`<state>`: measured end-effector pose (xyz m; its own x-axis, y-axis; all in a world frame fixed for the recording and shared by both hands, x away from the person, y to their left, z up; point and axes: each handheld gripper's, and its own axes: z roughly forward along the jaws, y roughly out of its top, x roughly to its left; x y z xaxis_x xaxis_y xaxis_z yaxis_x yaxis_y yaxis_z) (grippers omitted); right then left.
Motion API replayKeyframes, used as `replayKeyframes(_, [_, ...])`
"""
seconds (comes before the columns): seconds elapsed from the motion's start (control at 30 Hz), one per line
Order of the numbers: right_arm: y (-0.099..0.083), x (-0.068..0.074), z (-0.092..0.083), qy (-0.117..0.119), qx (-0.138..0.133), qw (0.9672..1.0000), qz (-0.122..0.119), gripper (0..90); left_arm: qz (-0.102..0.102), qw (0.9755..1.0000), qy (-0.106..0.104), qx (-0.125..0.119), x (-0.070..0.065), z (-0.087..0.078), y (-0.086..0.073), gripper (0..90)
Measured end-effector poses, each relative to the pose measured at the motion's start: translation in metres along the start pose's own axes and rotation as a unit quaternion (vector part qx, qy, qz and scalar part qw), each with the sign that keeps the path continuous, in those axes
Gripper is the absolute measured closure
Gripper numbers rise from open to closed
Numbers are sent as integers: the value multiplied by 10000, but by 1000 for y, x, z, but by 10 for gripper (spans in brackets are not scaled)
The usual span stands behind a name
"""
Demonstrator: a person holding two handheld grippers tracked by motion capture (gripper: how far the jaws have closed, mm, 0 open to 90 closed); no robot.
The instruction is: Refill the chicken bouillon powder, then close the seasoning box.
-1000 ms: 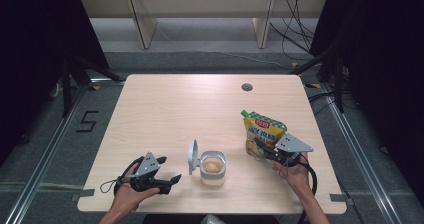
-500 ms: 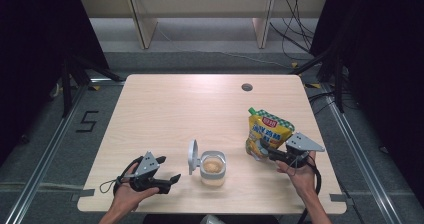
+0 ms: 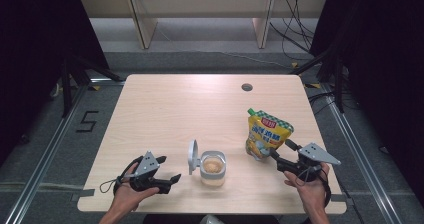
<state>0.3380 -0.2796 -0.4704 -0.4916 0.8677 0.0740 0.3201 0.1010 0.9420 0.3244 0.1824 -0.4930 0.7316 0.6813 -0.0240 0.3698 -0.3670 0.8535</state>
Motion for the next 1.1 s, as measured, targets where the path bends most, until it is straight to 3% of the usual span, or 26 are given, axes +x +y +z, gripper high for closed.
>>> replayKeyframes(0.03, [-1, 0, -3, -35, 30, 10000, 37, 303, 159, 9999, -16, 21, 3, -1, 1, 185])
replayKeyframes(0.07, [-3, 0, -9, -126, 65, 9999, 36, 294, -30, 10000, -15, -34, 0, -1, 0, 184])
replayKeyframes(0.1, [-3, -1, -10, -61, 63, 10000, 36, 290, 63, 10000, 5, -34, 1, -2, 1, 184])
replayKeyframes(0.17, [-5, 4, -14, -8, 101, 9998, 191, 284, -1, 10000, 36, 2, 0, -3, 1, 184])
replayKeyframes(0.2, [-5, 2, -15, -24, 63, 10000, -55, 279, 7, 10000, -28, -31, 0, -2, 1, 185])
replayKeyframes(0.23, [-5, 5, -16, -40, 79, 10000, 24, 275, -6, 10000, -37, -55, -1, -2, 2, 184])
replayKeyframes(0.27, [-5, 5, -17, -39, 135, 9999, -21, 274, 69, 10000, -39, -26, 0, -3, 3, 184])
replayKeyframes(0.33, [-7, 7, -20, -97, 170, 9998, -52, 265, 22, 10000, -2, -16, -1, -3, 4, 185])
replayKeyframes(0.43, [-10, 9, -25, -136, 184, 9994, -273, 265, -96, 9999, -25, -26, -3, -4, 6, 185])
replayKeyframes(0.63, [-16, 14, -33, -49, 515, 9985, -178, 264, -147, 9995, -263, 7, -8, -4, 10, 184])
replayKeyframes(0.77, [-23, 20, -38, 35, 827, 9963, -231, 259, -36, 9997, -222, 63, -10, -5, 12, 186])
replayKeyframes(0.8, [-24, 25, -39, 32, 929, 9957, -26, 256, -56, 9997, -219, 47, -11, -5, 13, 185])
replayKeyframes(0.87, [-24, 27, -40, 86, 1028, 9946, -63, 257, -70, 9997, -228, 15, -11, -6, 13, 186])
replayKeyframes(0.9, [-25, 25, -38, 218, 967, 9946, -304, 259, -56, 9998, -209, 47, -11, -7, 14, 185])
replayKeyframes(0.97, [-26, 28, -39, 251, 1024, 9941, -270, 261, -162, 9997, -194, 0, -12, -7, 15, 187])
replayKeyframes(1.03, [-26, 30, -40, 257, 1063, 9937, -224, 261, -80, 9997, -212, -10, -12, -7, 15, 187])
replayKeyframes(1.07, [-26, 31, -38, 291, 1099, 9927, -403, 264, -20, 9998, -203, 58, -11, -8, 15, 193])
replayKeyframes(1.1, [-26, 31, -38, 360, 1111, 9922, -444, 265, -86, 9997, -229, 4, -12, -8, 15, 196])
